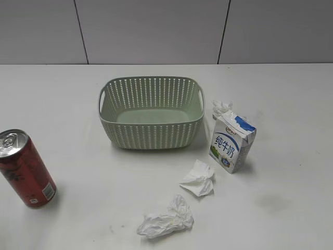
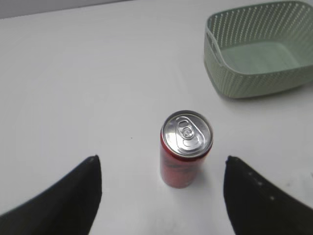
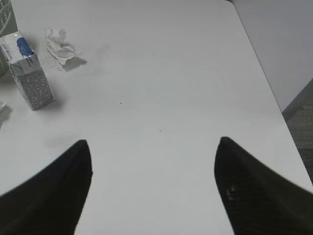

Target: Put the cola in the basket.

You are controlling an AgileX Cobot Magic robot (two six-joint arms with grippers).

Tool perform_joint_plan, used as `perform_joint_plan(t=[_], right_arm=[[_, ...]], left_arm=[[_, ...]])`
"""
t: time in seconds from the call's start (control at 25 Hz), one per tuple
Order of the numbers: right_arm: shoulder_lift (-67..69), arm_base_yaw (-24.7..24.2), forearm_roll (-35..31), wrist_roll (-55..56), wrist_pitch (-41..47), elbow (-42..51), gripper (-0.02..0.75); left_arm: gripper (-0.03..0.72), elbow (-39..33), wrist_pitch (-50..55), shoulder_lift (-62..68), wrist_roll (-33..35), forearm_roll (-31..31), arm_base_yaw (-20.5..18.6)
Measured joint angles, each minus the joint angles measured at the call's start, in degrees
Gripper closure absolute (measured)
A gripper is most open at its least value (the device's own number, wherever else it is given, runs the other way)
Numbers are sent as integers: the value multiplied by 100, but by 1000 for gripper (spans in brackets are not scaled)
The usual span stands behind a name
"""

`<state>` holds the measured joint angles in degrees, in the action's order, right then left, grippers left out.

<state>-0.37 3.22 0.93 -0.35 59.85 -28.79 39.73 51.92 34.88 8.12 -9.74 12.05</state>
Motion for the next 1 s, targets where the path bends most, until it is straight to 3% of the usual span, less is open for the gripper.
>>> perform_joint_plan(t=[0.44, 0.68, 1.0], right_arm=[[0, 0, 0, 0, 0, 0, 148], [0, 0, 0, 0, 0, 0, 148], [0, 0, 0, 0, 0, 0, 148]], left_arm=[[90, 1096, 522, 2366, 95, 477, 1263], [85, 1145, 677, 3441, 95, 974, 1319], [85, 1164, 372, 3950, 95, 974, 1319]])
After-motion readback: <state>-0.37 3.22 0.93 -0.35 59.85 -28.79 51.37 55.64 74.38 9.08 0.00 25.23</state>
